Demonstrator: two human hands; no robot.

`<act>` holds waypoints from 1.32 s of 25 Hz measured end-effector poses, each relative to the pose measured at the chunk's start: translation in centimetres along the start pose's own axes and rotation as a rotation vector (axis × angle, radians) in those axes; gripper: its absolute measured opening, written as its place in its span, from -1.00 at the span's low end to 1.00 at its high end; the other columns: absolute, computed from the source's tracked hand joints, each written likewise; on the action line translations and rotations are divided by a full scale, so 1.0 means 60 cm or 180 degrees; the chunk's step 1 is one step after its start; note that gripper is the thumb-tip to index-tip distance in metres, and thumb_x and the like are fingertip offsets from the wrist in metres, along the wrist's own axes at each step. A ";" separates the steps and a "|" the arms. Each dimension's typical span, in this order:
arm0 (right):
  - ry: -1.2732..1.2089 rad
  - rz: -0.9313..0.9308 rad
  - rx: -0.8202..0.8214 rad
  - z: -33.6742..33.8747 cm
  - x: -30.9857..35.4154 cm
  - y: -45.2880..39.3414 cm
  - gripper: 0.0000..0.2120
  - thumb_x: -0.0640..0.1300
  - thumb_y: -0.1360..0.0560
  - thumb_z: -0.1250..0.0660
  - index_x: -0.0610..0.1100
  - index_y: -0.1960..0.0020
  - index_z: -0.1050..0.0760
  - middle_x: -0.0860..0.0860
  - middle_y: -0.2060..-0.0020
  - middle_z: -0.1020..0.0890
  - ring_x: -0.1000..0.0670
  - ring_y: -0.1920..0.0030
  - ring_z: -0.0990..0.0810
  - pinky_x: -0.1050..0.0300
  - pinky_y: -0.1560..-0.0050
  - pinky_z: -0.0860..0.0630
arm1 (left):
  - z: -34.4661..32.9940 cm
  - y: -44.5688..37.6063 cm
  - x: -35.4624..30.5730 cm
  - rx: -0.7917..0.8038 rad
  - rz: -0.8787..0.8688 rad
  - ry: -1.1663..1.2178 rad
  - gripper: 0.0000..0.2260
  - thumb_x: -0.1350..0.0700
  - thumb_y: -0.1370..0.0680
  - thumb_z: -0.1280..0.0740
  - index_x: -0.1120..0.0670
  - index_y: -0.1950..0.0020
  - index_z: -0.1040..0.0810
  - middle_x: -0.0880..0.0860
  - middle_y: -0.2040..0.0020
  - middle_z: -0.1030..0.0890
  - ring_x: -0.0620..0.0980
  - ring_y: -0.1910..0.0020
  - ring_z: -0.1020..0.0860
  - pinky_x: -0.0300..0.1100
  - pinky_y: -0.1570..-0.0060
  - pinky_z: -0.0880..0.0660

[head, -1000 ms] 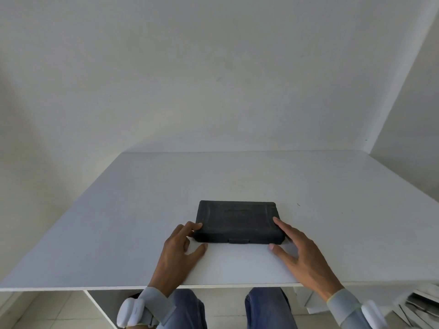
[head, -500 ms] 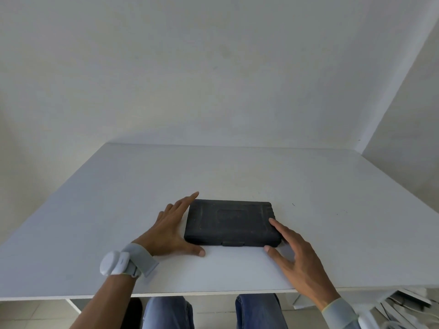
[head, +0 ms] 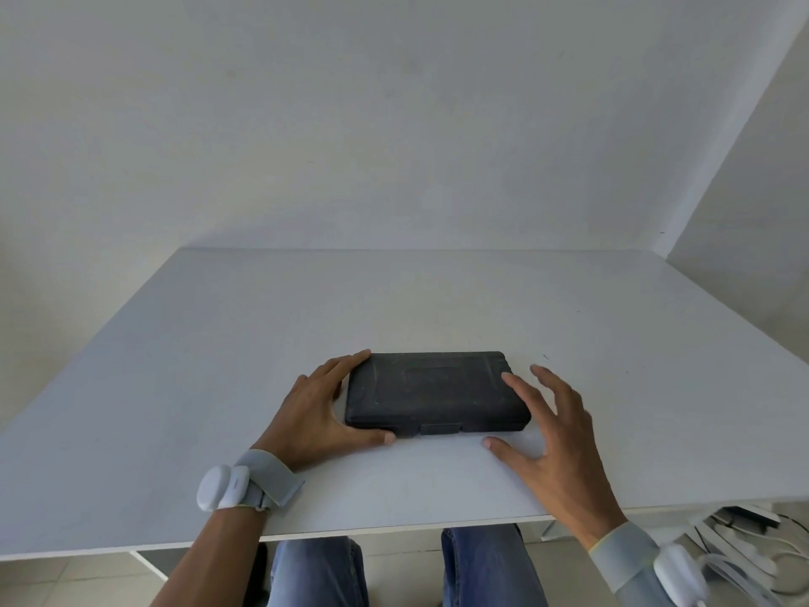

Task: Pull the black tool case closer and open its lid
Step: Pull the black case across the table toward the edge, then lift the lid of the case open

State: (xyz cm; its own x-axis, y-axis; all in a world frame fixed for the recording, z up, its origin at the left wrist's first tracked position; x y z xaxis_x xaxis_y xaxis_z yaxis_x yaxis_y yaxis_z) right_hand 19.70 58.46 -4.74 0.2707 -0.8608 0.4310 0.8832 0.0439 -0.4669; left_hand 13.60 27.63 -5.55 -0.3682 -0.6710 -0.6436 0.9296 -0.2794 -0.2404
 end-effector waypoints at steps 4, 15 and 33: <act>0.0939 0.0719 -0.0379 0.006 0.071 -0.030 -0.25 0.24 -0.30 -0.64 0.07 -0.43 -0.56 -0.13 -0.50 -0.49 -0.21 -0.51 -0.43 -0.31 -0.43 -0.30 | 0.000 0.004 0.007 -0.0026 0.0120 0.0125 -0.04 -0.56 -0.25 -0.47 -0.33 -0.57 -0.25 -0.29 -0.34 -0.46 -0.25 -0.15 -0.43 -0.13 -0.16 -0.45; 0.1031 0.1047 -0.0482 -0.023 0.112 -0.059 -0.23 0.55 -0.39 -0.33 0.03 -0.35 -0.66 0.02 -0.28 -0.69 -0.11 -0.31 -0.62 -0.36 -0.45 -0.27 | 0.006 0.003 0.013 -0.0095 0.0190 0.0351 -0.12 -0.57 -0.25 -0.45 -0.33 -0.51 -0.37 -0.25 -0.25 -0.55 -0.06 -0.14 -0.51 0.02 -0.20 -0.51; -0.0168 0.0983 -0.0404 0.028 0.124 -0.084 -0.44 0.46 -0.42 -0.44 0.05 -0.16 -0.67 0.14 -0.13 -0.63 0.06 -0.17 -0.60 -0.07 -0.33 -0.39 | -0.013 0.004 -0.003 0.0319 -0.0041 -0.0164 0.19 -0.55 -0.20 -0.51 -0.33 -0.65 0.07 -0.26 -0.46 -0.38 -0.20 -0.30 -0.38 -0.05 -0.36 -0.30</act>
State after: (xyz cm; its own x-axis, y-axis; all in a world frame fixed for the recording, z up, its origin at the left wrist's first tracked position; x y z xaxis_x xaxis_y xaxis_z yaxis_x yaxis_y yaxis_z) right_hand 17.88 52.68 2.10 0.5404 -0.7891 0.2921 0.7027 0.2322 -0.6726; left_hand 13.91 28.21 -6.03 -0.3830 -0.7005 -0.6021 0.9192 -0.3538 -0.1730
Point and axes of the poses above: each hand's wrist, its own y-axis away from the middle knuckle, its own z-axis out of the back of the hand, x = y × z, the point moved 10 cm from there along -y, towards the middle knuckle
